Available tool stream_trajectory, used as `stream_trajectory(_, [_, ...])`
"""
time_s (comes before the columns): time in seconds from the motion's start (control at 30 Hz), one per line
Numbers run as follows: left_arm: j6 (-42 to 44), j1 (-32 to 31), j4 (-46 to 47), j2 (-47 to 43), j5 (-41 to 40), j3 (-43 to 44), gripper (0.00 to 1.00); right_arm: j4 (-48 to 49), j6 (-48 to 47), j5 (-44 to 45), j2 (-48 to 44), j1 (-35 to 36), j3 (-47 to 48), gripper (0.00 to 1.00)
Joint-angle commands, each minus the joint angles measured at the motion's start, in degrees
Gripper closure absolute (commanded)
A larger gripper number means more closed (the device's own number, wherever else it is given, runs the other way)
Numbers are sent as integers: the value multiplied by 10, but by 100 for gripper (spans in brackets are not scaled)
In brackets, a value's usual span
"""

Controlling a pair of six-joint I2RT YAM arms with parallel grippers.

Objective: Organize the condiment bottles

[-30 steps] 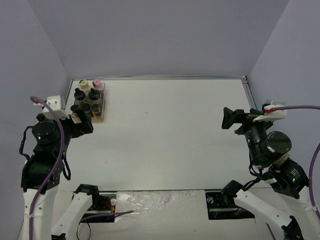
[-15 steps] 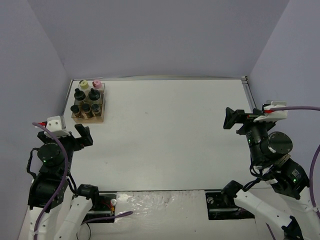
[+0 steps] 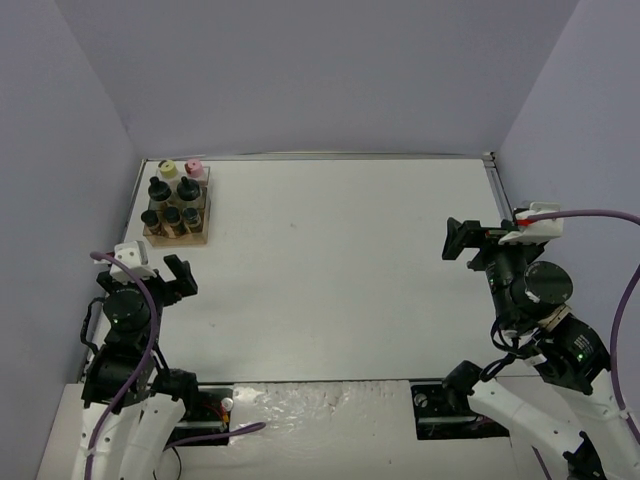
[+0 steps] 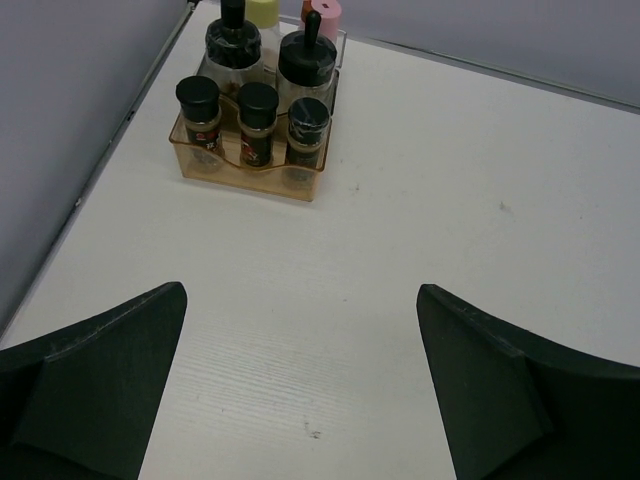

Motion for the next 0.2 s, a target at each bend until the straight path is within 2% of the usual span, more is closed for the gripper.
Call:
stream_trajectory(0.0, [-4,-2,67,10,-4,13,3,41,-7,19,9,-2,-6,0])
stream_trajectory(0.17, [-1,-1,73,14,-5,13,3,48,-6,17,12,-2,-12,0])
